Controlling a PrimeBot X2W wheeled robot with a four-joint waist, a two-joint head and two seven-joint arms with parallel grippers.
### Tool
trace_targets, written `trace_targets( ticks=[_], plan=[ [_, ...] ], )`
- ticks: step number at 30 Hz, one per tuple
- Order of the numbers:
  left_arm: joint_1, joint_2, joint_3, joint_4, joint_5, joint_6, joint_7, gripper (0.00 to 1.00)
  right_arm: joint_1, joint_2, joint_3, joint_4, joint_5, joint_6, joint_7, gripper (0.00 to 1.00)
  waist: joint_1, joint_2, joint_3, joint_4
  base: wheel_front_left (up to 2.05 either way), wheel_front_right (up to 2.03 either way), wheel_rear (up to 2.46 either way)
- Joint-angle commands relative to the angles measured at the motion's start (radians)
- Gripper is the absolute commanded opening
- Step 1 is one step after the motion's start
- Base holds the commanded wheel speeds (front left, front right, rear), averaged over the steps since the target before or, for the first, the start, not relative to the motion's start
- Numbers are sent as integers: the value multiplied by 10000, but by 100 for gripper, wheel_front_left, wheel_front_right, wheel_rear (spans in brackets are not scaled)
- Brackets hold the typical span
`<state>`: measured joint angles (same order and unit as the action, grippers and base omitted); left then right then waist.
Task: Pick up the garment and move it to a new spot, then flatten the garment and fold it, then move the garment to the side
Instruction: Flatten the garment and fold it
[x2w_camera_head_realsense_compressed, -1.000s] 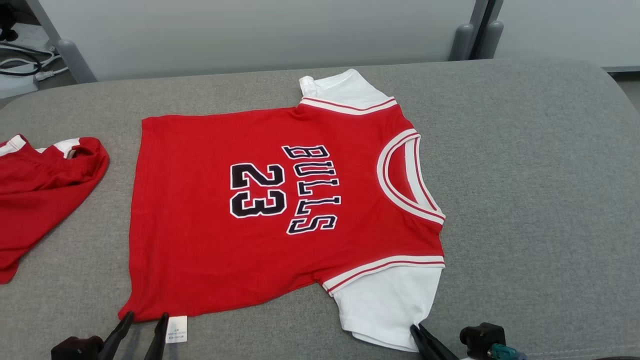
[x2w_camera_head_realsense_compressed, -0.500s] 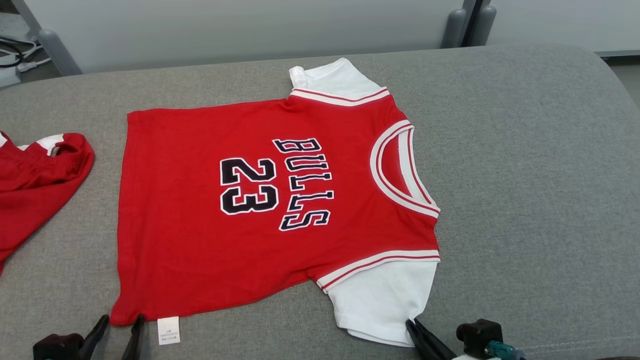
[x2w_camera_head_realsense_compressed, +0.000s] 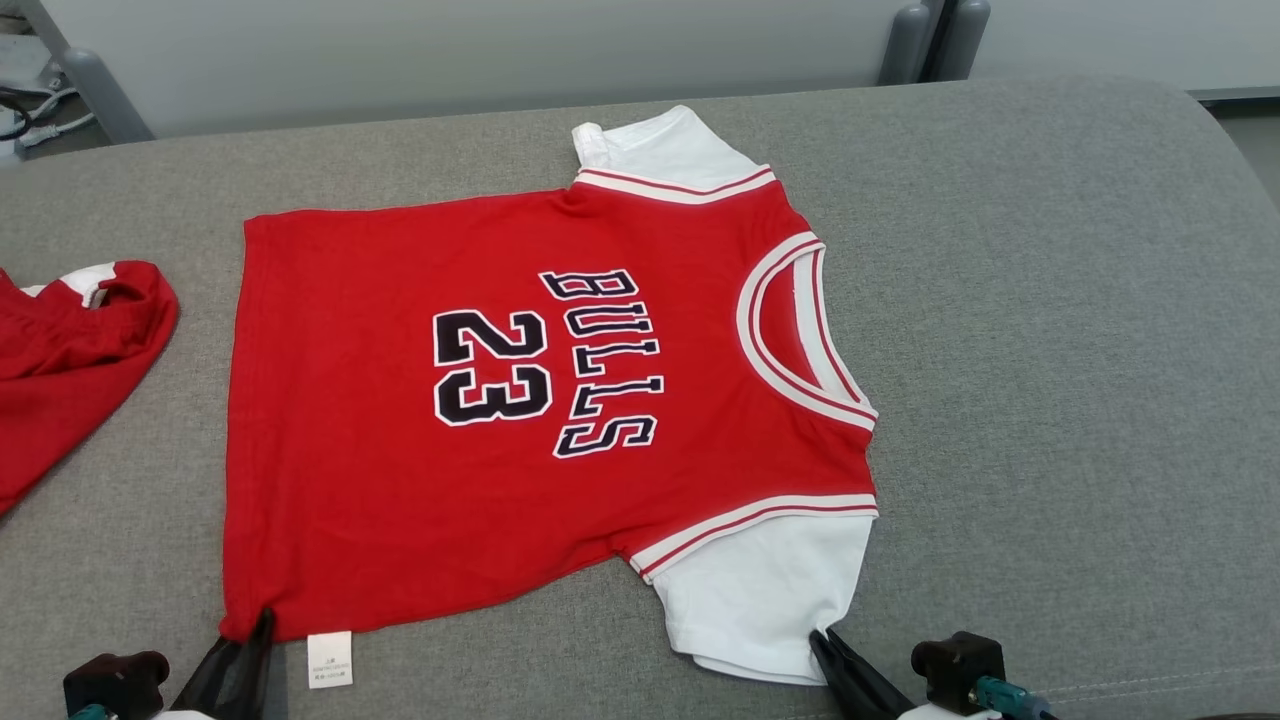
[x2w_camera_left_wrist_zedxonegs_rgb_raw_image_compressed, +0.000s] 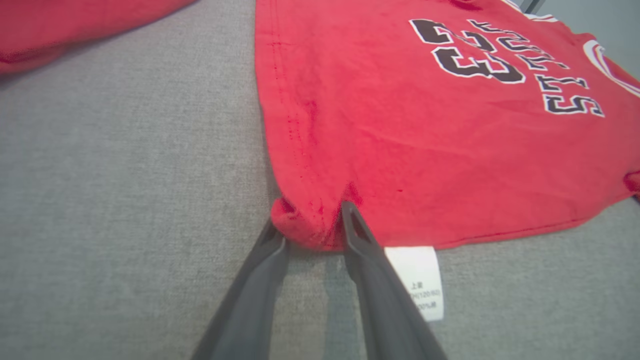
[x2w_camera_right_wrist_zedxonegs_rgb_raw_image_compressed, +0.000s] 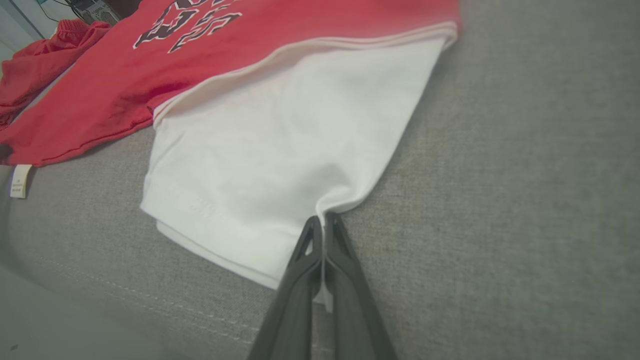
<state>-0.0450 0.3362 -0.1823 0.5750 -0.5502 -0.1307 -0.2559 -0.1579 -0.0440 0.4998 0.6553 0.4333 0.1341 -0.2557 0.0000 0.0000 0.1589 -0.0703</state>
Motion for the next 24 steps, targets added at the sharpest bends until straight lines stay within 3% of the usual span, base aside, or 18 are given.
trace_targets(
  ticks=[1,2,12,24],
  plan=[
    [-413,347,316,-211,-53,0,-59,25,-126,-62,147,-176,-14,-34,-60,0,0,0,-2,-4,0,0,0],
    [-395,351,270,-214,-131,0,-59,0,-125,-62,150,-180,-8,-34,-60,0,0,0,-6,-8,0,0,0],
    [-319,684,129,-504,-375,0,-59,0,-180,-62,200,-181,-120,-34,-15,0,0,0,-78,-28,0,0,0],
    [-27,760,-119,63,-431,0,-59,0,-28,-144,800,-548,-279,-34,1808,0,0,0,-624,-54,0,0,0]
  ],
)
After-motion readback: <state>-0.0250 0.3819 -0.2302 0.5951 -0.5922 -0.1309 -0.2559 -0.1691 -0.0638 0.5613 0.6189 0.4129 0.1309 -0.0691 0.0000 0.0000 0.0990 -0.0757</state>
